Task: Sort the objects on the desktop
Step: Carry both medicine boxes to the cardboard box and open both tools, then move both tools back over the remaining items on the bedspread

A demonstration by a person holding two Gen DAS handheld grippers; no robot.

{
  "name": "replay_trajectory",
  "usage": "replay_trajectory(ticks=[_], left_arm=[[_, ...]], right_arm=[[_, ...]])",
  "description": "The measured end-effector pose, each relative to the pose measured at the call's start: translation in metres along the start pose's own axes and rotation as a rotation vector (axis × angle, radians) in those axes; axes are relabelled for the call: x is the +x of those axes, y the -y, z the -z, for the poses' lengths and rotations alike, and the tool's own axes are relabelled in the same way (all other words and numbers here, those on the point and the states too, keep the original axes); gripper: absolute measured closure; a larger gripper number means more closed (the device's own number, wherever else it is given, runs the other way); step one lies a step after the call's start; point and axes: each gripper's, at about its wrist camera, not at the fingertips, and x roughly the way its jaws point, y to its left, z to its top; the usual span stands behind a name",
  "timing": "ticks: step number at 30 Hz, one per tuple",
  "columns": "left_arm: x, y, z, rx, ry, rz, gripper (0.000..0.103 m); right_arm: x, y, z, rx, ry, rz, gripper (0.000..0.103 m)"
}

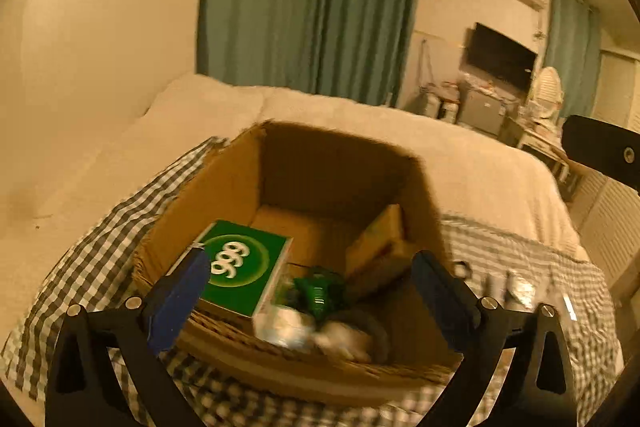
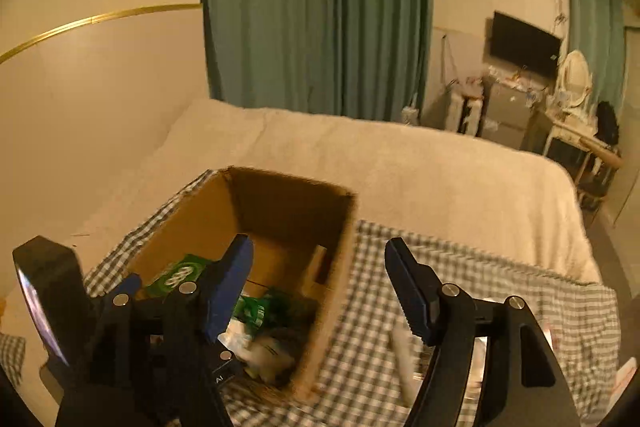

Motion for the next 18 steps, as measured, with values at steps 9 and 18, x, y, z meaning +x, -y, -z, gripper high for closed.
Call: replay_trajectory(ticks=[9, 18], left_arm=[[-0.069, 0.075, -0.010, 0.003, -0.003, 0.122, 0.000], [-0.084, 0.132, 0.012, 0.089, -0.074, 0.187, 0.000]], right_arm=[[-0.111, 0.058, -0.002, 0.050, 0.089, 0.160, 0.035], [-0.182, 0.110, 0.025, 0.136, 0.099, 0.250, 0.035]])
